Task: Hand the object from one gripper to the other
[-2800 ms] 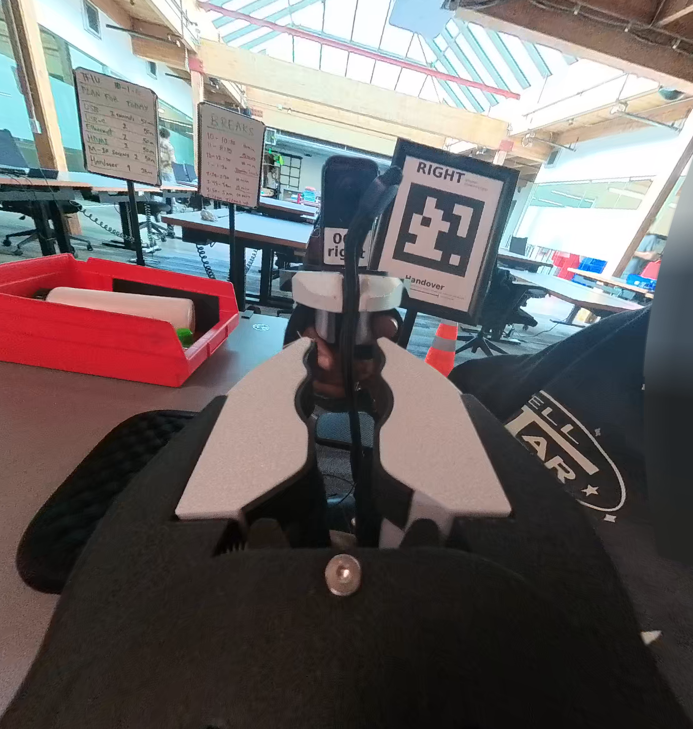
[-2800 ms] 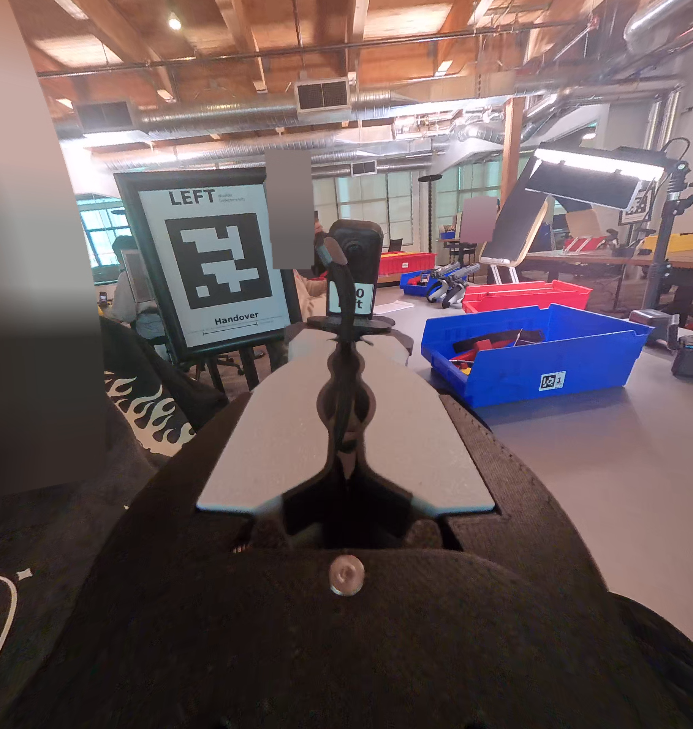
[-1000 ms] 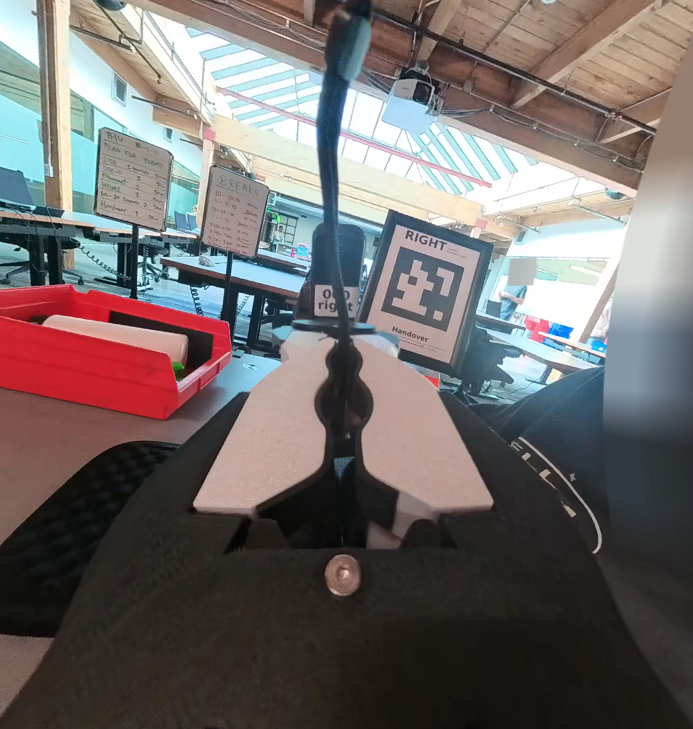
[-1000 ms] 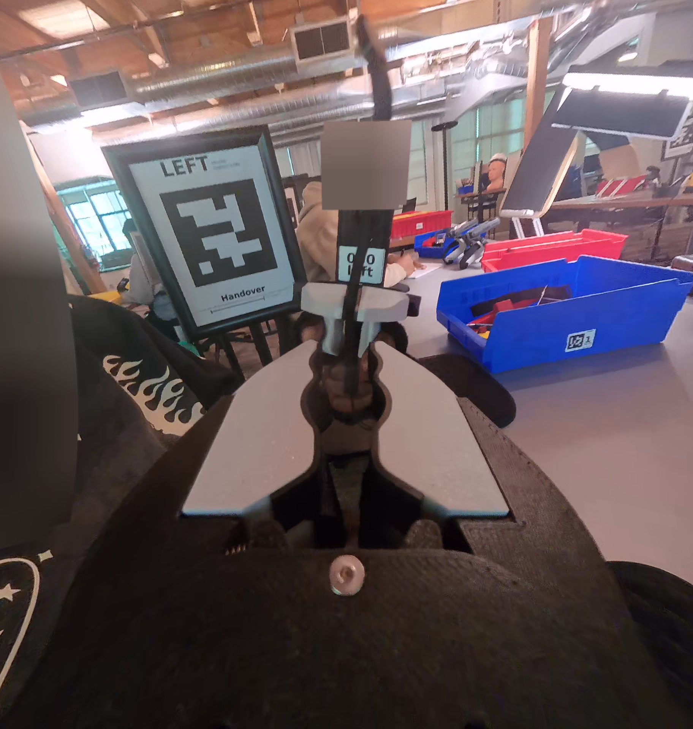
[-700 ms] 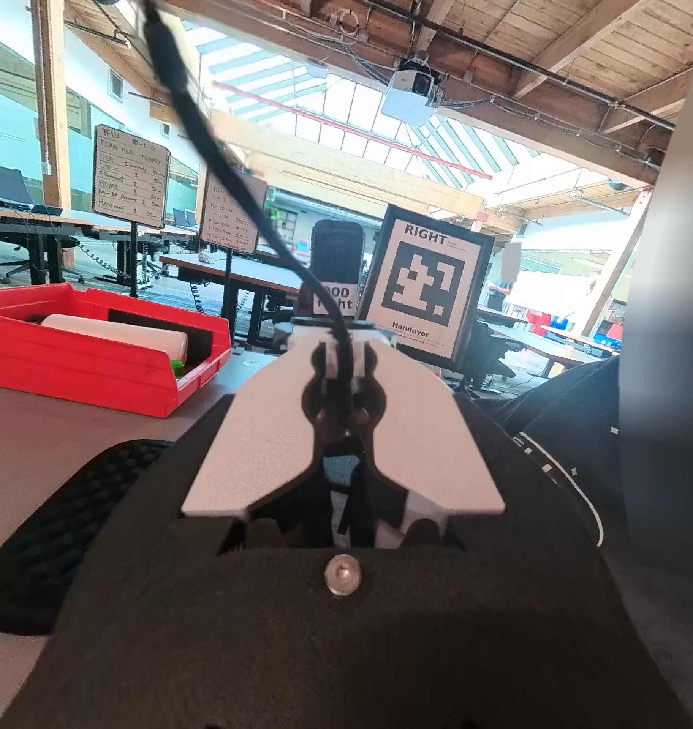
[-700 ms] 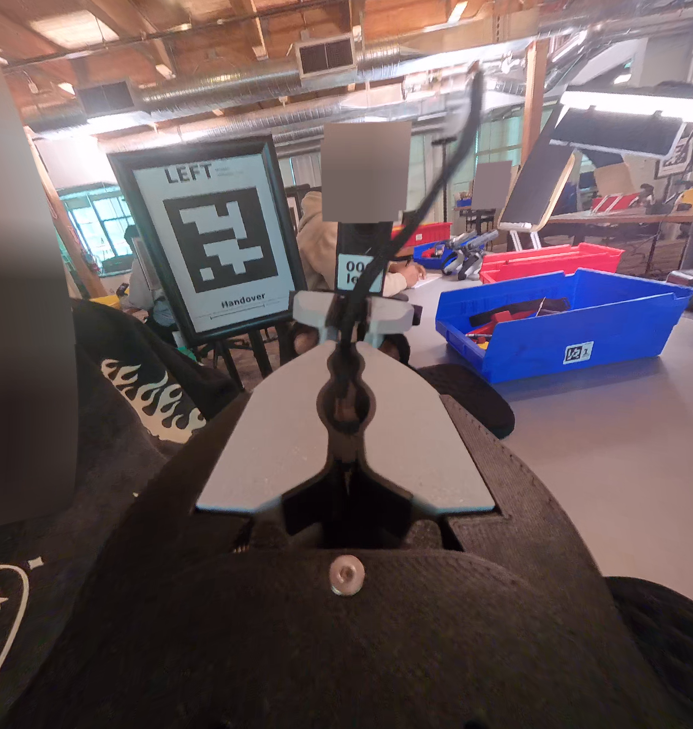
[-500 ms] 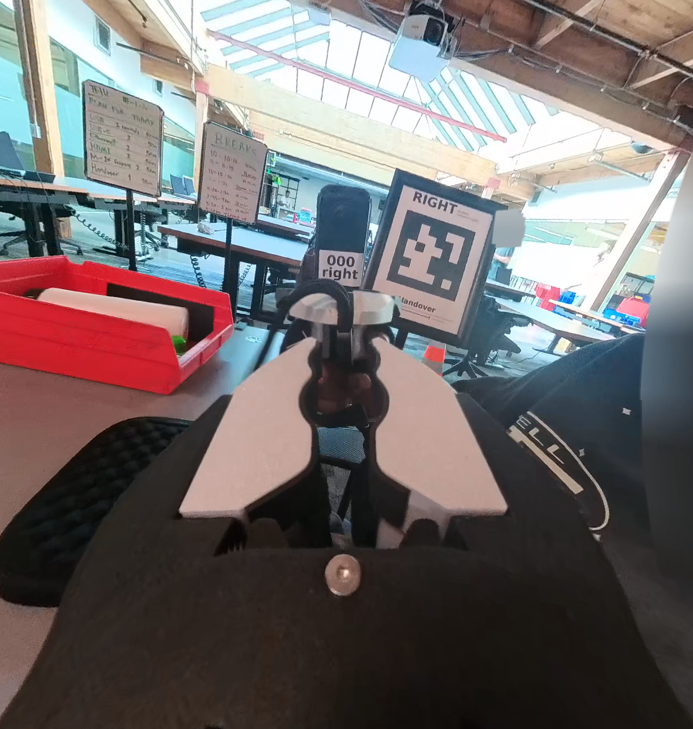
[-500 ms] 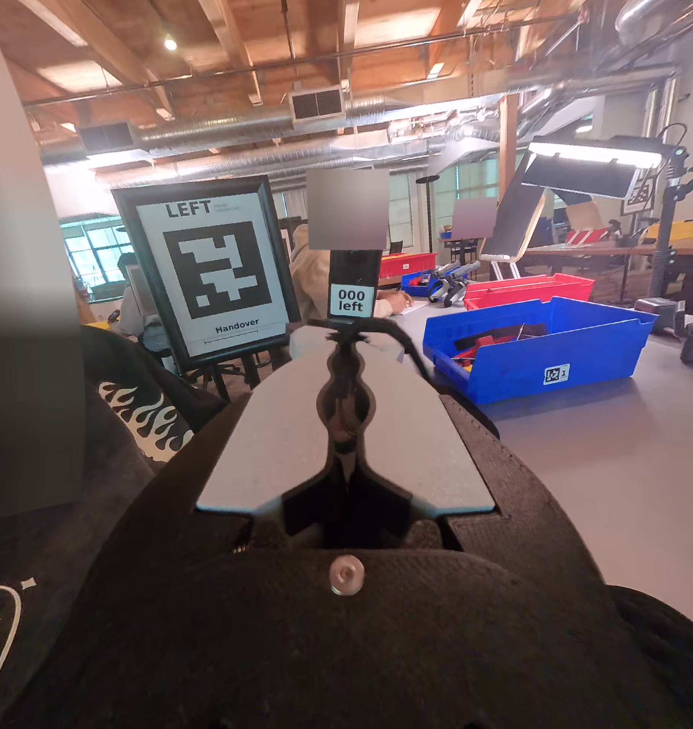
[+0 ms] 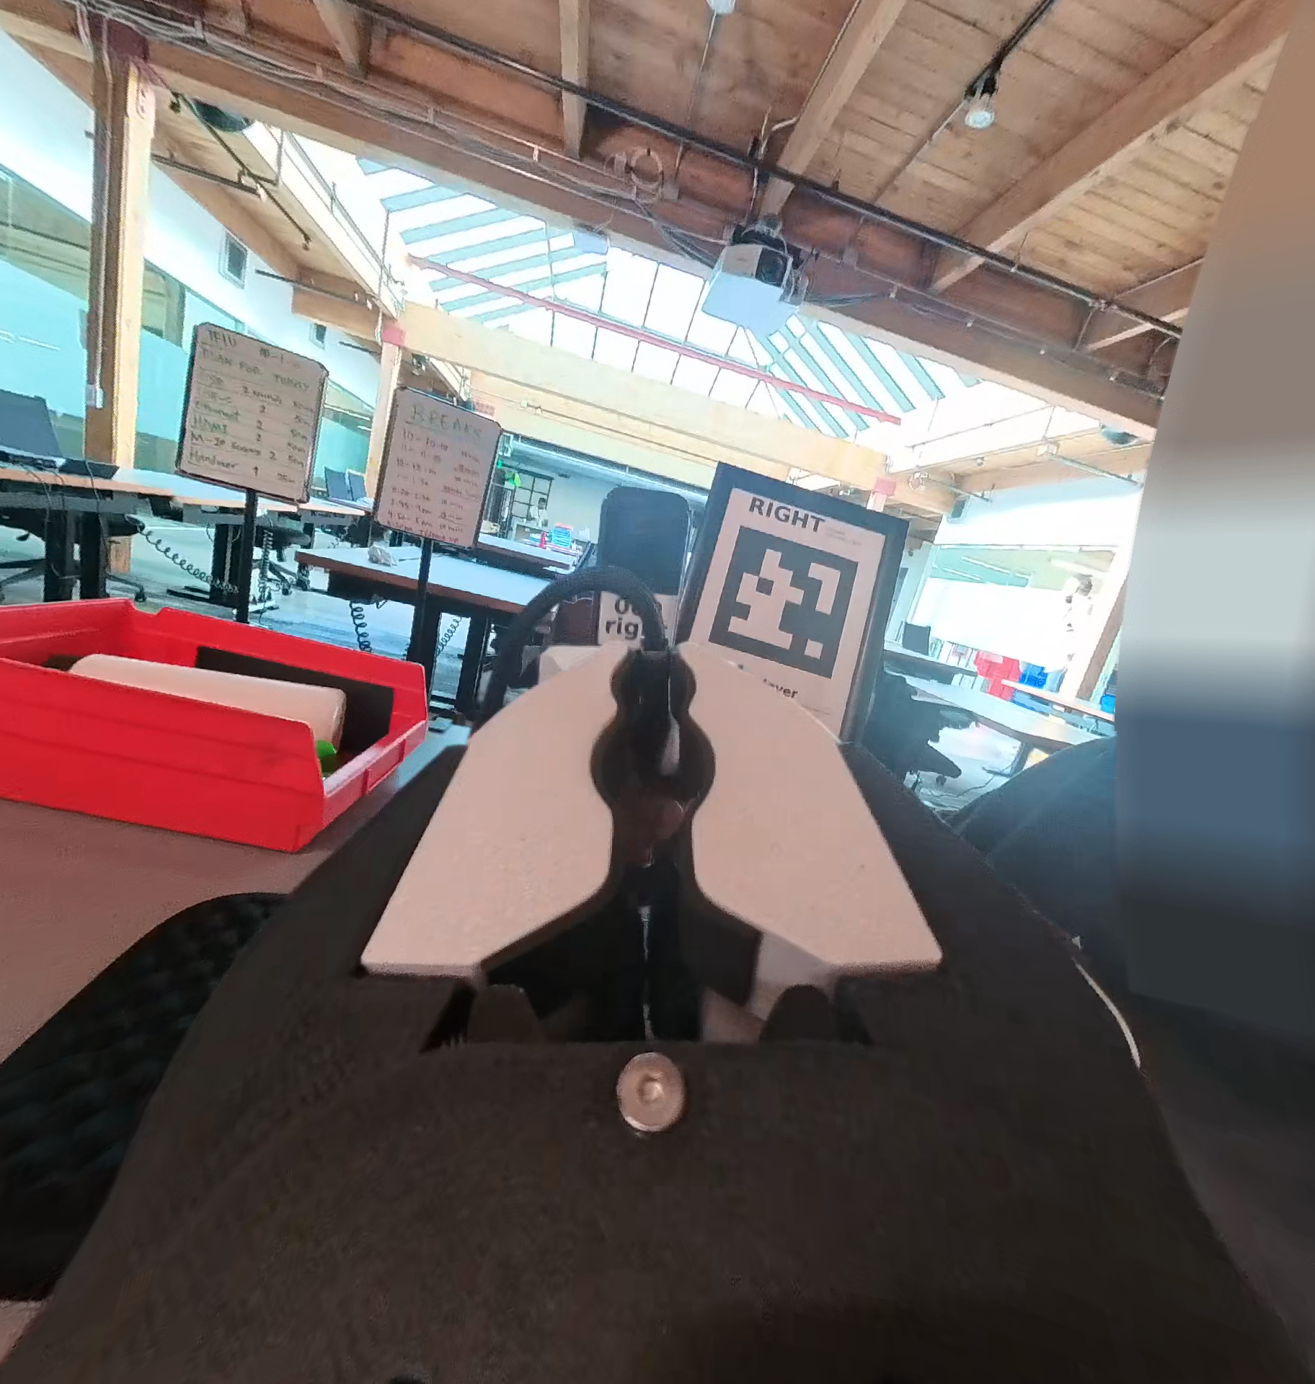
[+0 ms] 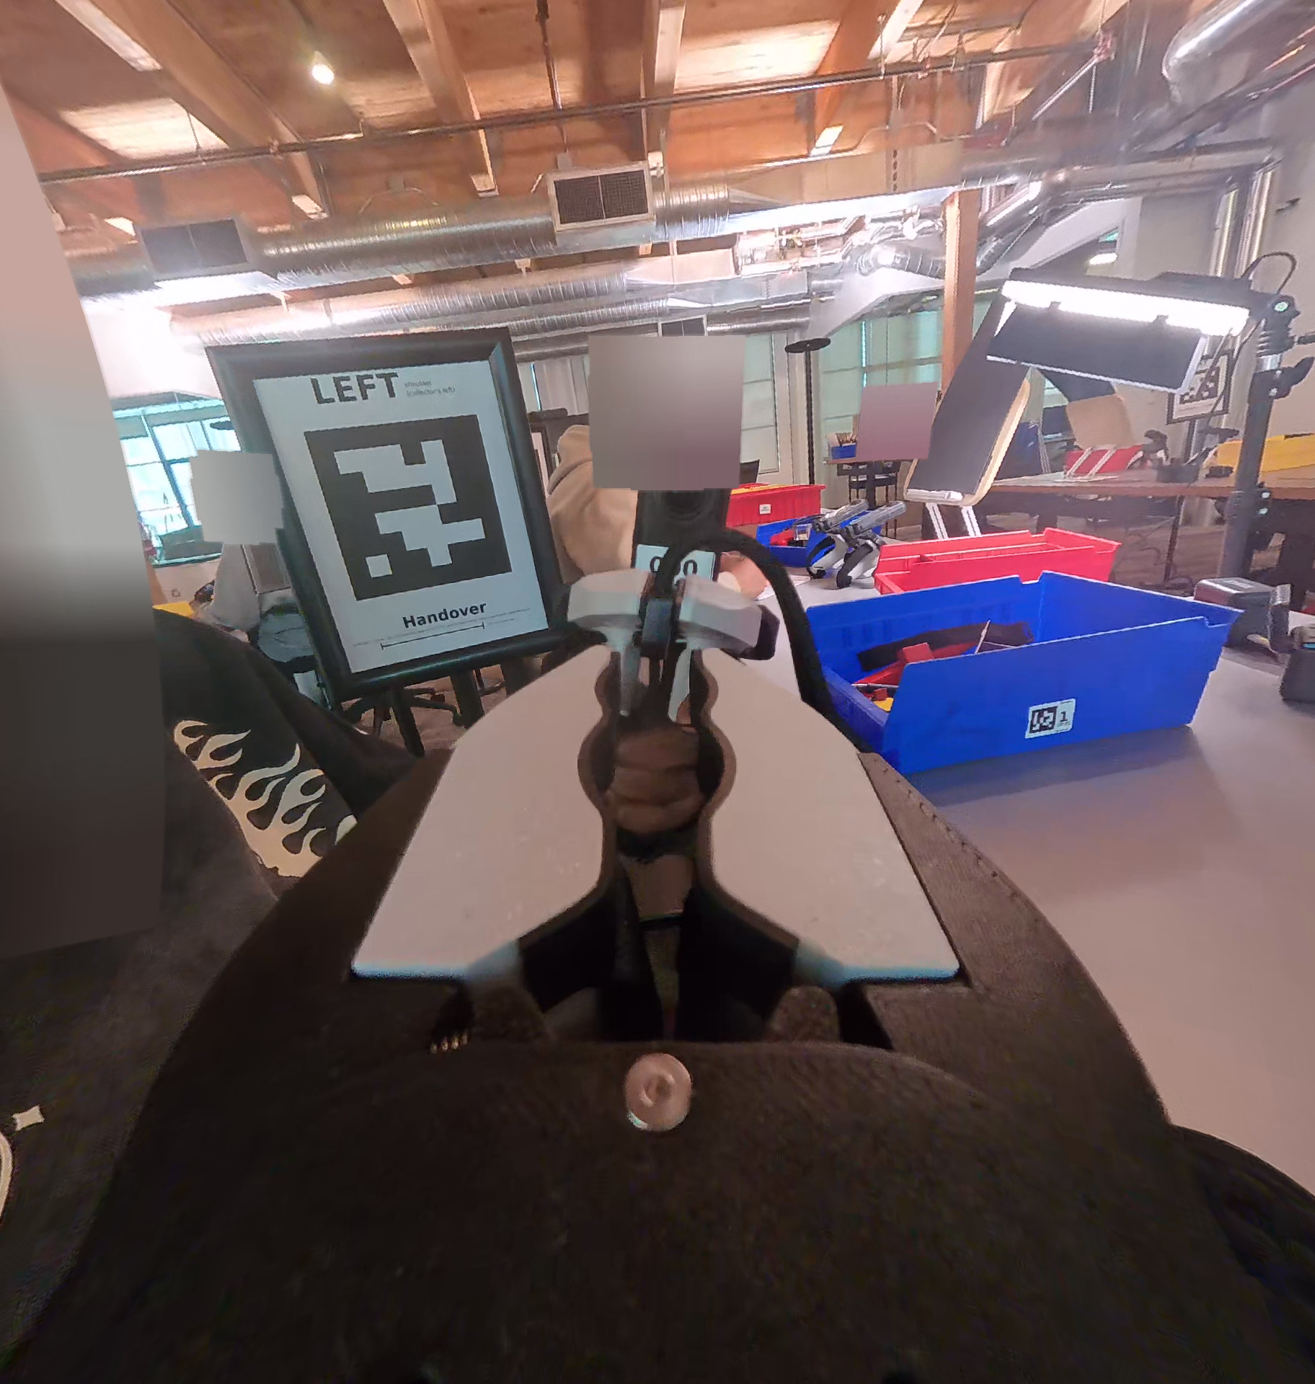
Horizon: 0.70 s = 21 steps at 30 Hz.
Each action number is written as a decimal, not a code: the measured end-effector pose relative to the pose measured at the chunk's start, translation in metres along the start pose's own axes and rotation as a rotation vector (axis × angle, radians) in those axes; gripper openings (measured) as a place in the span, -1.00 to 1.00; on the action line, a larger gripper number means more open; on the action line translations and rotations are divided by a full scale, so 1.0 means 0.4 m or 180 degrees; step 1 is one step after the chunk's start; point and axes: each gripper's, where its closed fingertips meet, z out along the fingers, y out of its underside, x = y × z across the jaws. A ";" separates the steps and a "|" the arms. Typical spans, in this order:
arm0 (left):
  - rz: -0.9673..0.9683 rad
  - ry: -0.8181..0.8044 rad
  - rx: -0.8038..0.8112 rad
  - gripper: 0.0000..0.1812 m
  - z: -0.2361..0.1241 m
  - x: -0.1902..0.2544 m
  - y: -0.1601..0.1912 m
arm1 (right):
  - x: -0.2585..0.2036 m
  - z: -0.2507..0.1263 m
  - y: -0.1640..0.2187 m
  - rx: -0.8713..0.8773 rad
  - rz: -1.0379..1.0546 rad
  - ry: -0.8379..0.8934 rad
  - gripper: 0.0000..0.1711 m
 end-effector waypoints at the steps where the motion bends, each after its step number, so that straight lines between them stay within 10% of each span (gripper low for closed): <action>1: 0.0008 -0.0011 0.0013 -0.91 0.000 -0.001 -0.001 | -0.002 0.003 0.002 -0.0001 -0.0003 -0.0013 -0.79; 13: 0.0170 -0.0162 -0.0149 -0.85 0.017 -0.010 0.027 | 0.000 0.000 0.011 -0.0203 -0.0168 0.0088 -0.90; 21: 0.0655 -0.0758 -0.0300 -0.71 -0.029 -0.065 0.002 | 0.094 -0.215 -0.033 -0.1166 -0.0858 0.1328 -0.91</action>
